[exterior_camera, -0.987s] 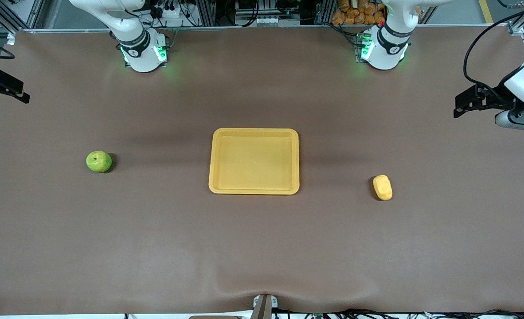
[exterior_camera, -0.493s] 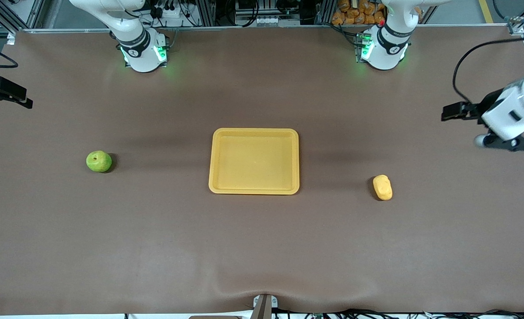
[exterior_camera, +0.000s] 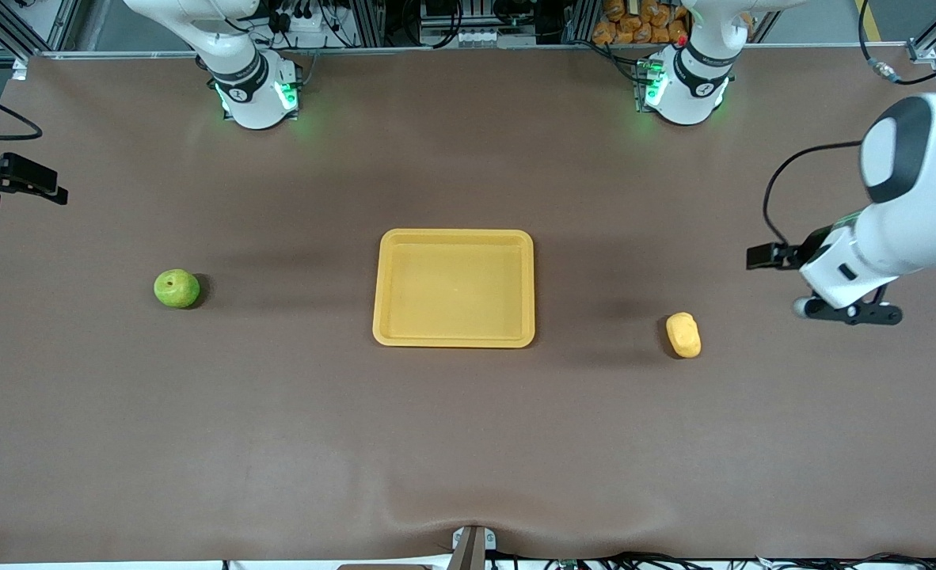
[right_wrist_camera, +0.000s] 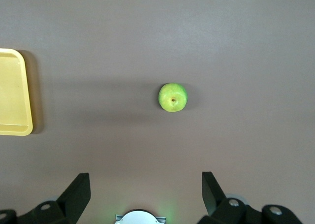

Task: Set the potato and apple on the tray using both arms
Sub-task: 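Reach the left gripper toward the yellow potato while the right gripper reaches the apple, then lower and close the left gripper on the potato while the right gripper grasps the apple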

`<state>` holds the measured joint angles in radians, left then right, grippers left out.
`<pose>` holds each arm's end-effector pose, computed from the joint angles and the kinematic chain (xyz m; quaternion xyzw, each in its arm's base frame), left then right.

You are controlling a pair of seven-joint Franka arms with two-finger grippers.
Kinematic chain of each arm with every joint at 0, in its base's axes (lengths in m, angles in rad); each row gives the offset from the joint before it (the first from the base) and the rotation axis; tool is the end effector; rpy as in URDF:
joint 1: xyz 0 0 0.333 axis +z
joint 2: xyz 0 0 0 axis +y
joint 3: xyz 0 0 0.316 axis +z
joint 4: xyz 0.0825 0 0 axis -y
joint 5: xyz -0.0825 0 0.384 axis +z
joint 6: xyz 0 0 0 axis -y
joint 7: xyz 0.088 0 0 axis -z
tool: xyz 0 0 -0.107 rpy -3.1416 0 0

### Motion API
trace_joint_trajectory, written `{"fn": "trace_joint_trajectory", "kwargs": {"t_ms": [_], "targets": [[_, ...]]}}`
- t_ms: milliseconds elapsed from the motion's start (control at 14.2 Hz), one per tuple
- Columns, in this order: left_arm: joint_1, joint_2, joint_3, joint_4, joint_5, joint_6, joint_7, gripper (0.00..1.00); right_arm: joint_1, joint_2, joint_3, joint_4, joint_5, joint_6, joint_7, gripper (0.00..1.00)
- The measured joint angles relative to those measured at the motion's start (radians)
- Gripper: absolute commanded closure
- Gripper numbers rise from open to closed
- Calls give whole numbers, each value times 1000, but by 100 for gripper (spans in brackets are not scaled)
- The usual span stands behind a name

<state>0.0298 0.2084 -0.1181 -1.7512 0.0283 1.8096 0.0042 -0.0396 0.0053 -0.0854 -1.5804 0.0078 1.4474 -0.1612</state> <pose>0.6018 -0.0468 0.4377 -0.9960 0.0501 0.0740 0.0043 0.5377 -0.0665 0.6072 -0.9974 -0.0183 0.0679 0.0135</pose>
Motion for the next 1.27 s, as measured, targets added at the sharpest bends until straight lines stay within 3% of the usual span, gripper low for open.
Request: {"fn": "trace_joint_trajectory", "kwargs": {"t_ms": [775,1269], "targets": [[-1,3,-18,-457,0,698,-51,0,-3,75,-1,0,-1,7,0,0],[0,80,-18,-497,0,920,-197,0,-5,169,-1,-2,-1,54,0,0]]}}
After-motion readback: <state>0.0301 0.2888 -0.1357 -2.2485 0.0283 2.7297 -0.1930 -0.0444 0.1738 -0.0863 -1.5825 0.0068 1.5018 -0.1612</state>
